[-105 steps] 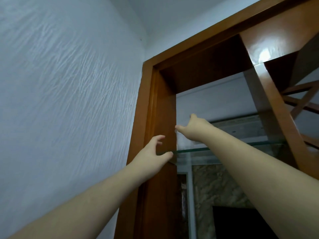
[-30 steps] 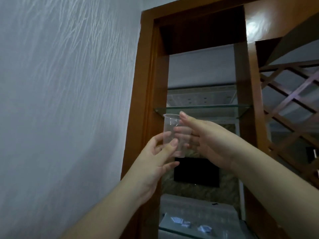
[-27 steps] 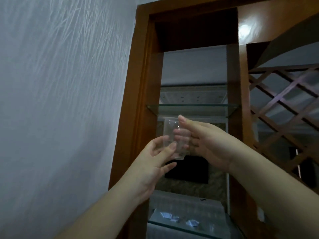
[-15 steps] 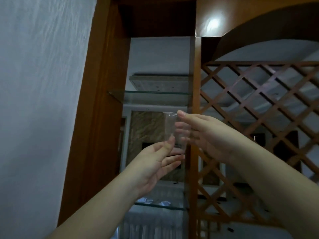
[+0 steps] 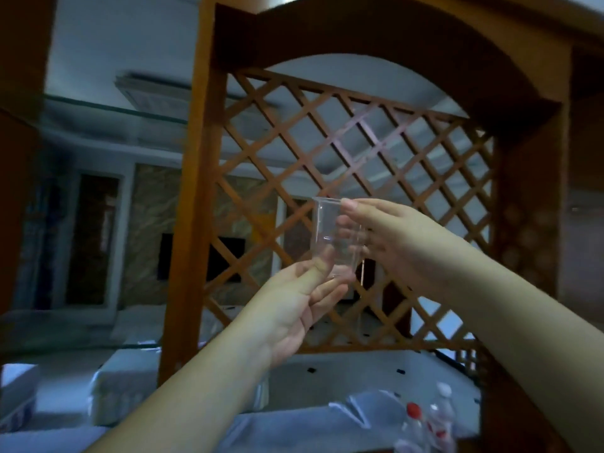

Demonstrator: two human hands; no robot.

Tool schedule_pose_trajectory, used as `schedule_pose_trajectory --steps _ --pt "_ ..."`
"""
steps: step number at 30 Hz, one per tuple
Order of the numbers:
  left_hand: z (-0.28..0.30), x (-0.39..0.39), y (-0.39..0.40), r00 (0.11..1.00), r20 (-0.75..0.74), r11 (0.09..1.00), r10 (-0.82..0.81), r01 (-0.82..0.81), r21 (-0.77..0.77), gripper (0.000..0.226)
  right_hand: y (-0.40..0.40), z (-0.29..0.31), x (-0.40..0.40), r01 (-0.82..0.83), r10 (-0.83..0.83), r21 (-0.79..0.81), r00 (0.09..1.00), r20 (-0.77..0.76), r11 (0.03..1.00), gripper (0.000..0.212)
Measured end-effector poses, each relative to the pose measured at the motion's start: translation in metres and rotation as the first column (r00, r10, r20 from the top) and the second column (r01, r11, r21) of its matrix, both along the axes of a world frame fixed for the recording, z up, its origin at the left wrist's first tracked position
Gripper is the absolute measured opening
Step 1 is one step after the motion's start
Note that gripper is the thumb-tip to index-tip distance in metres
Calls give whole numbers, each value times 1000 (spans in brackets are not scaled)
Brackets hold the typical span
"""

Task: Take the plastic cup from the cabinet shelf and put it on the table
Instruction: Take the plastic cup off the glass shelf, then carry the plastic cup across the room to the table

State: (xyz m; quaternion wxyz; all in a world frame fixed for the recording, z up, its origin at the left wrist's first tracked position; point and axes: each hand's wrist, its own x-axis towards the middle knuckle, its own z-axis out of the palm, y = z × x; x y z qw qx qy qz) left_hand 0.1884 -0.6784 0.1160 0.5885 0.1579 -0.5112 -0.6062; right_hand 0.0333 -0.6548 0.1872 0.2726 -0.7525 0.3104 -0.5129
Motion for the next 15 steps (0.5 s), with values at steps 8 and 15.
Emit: schedule_pose_trajectory --steps 8,15 --pt "-18 -103 16 985 10 985 -171 170 35 59 27 -25 -106 144 -144 -19 989 11 989 54" --pt "-37 -161 10 907 -81 893 -413 421 160 54 40 -53 -168 217 -215 -11 974 66 976 32"
